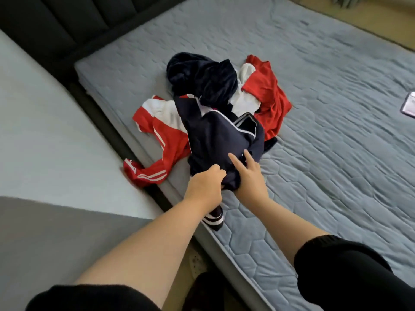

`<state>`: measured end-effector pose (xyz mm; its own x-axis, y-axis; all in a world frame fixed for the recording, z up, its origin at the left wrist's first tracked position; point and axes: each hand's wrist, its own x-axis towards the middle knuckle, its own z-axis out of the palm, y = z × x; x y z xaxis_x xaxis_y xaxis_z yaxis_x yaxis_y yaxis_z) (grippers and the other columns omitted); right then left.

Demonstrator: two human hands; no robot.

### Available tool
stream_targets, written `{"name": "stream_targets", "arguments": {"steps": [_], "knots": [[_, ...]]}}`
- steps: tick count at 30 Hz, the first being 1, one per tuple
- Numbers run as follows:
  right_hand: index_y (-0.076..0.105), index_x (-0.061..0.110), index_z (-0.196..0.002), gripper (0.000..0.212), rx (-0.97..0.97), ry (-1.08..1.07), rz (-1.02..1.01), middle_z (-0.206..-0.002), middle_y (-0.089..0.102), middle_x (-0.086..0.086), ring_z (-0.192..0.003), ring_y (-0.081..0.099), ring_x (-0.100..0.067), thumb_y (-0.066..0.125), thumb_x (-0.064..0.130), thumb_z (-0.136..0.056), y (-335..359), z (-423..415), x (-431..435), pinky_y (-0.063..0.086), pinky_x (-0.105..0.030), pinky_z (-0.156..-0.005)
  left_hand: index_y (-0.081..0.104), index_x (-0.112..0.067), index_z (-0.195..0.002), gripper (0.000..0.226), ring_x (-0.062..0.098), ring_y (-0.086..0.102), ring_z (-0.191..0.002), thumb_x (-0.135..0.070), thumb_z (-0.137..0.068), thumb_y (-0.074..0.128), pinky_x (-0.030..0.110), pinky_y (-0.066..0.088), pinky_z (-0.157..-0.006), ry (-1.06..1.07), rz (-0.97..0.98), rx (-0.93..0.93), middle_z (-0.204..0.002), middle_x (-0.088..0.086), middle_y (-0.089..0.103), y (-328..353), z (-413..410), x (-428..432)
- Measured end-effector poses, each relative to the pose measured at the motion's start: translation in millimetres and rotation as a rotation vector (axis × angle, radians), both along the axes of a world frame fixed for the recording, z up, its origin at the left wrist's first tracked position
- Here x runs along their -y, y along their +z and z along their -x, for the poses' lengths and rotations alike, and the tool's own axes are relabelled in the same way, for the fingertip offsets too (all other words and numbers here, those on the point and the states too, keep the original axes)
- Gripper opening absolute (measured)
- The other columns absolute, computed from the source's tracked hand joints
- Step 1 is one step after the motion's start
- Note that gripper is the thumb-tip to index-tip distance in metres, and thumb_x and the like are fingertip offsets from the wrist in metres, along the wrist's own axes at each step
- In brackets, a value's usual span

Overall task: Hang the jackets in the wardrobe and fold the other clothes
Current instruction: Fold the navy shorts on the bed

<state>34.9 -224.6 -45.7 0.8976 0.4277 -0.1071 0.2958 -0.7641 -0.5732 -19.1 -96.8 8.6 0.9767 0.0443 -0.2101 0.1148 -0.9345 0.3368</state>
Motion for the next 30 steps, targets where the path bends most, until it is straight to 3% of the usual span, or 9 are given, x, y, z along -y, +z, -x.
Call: {"name": "stream_targets", "arguments": {"steps": [3,6,9,12,18,20,23,27,30], "knots": [[0.059,0.019,-0.128,0.051,-0.081,0.116,-0.026,-0.154,0.022,-0.009,-0.131,0.033,-0.025,0.058,0.001,-0.081,44.3,41.1,20.5,0.034,-0.032,-0.103,0.055,-0.011,-0.103,0.018,0.038,0.054,-0.09,-0.005,-0.087,0.047,0.043,0.038,-0.07,0.076,0.045,0.037,-0.106,0.008,0.049,38.2,53.3,15.9],[0.067,0.007,-0.114,0.04,-0.197,0.139,-0.07,-0.141,0.042,-0.012,-0.127,0.042,-0.026,0.051,-0.006,-0.079,100.2,81.8,37.4,0.033,-0.029,-0.103,0.055,-0.01,-0.106,0.019,0.038,0.053,-0.098,-0.008,-0.09,0.047,0.043,0.039,-0.076,0.143,0.056,0.052,-0.111,0.009,0.05,86.0,101.8,32.4],[0.062,-0.009,-0.09,0.018,-0.287,0.112,-0.142,-0.091,0.06,-0.02,-0.082,0.053,-0.021,0.046,-0.007,-0.081,162.7,127.7,41.4,0.035,-0.028,-0.064,0.057,-0.01,-0.103,0.014,0.034,0.054,-0.102,-0.014,-0.091,0.05,0.037,0.037,-0.076,0.281,0.119,0.107,-0.112,0.009,0.055,139.5,151.4,46.7],[0.062,-0.003,-0.091,0.019,-0.48,0.128,-0.229,-0.078,0.057,-0.009,-0.068,0.049,-0.014,0.044,0.0,-0.088,226.3,178.7,39.6,0.034,-0.016,-0.048,0.06,-0.013,-0.102,0.015,0.032,0.056,-0.102,-0.019,-0.09,0.053,0.034,0.04,-0.077,0.436,0.179,0.165,-0.109,0.008,0.063,193.5,204.2,50.8],[0.062,0.015,-0.107,0.018,-1.069,0.292,-0.467,-0.09,0.072,-0.002,-0.081,0.069,-0.014,0.051,0.011,-0.093,317.0,279.7,32.5,0.053,-0.022,-0.067,0.064,-0.005,-0.092,0.014,0.028,0.059,-0.086,-0.016,-0.091,0.055,0.03,0.043,-0.068,0.721,0.484,0.246,-0.09,0.013,0.065,290.8,328.1,27.5],[0.064,0.014,-0.107,0.02,-1.035,0.432,-0.423,-0.1,0.071,-0.007,-0.089,0.068,-0.018,0.061,0.014,-0.088,339.2,319.6,24.3,0.055,-0.029,-0.079,0.062,-0.009,-0.081,0.014,0.022,0.057,-0.073,-0.015,-0.091,0.054,0.033,0.051,-0.07,0.817,0.606,0.309,-0.078,0.008,0.061,313.4,377.7,18.6],[0.069,0.012,-0.085,0.011,-0.718,0.467,-0.313,-0.087,0.069,-0.01,-0.082,0.066,-0.024,0.072,0.003,-0.078,362.9,389.2,4.7,0.052,-0.043,-0.092,0.063,-0.012,-0.081,0.014,0.022,0.058,-0.073,-0.016,-0.092,0.055,0.034,0.053,-0.074,0.919,0.711,0.412,-0.075,0.005,0.06,336.2,454.2,11.2],[0.069,0.006,-0.088,0.015,-0.615,0.409,-0.35,-0.083,0.069,-0.009,-0.081,0.067,-0.026,0.074,0.002,-0.075,389.5,477.7,-23.8,0.055,-0.039,-0.083,0.064,-0.014,-0.112,0.024,0.013,0.062,-0.09,-0.026,-0.092,0.058,0.028,0.05,-0.084,0.879,0.723,0.499,-0.1,0.002,0.067,360.9,563.2,1.6],[0.065,0.002,-0.094,0.016,-0.716,0.291,-0.516,-0.082,0.068,-0.009,-0.075,0.067,-0.023,0.071,0.004,-0.079,412.3,527.5,-40.6,0.054,-0.031,-0.065,0.048,-0.024,-0.13,0.051,0.009,0.058,-0.105,-0.039,-0.085,0.066,0.021,0.043,-0.088,0.753,0.752,0.312,-0.116,-0.008,0.06,375.9,639.9,-7.0]]}}
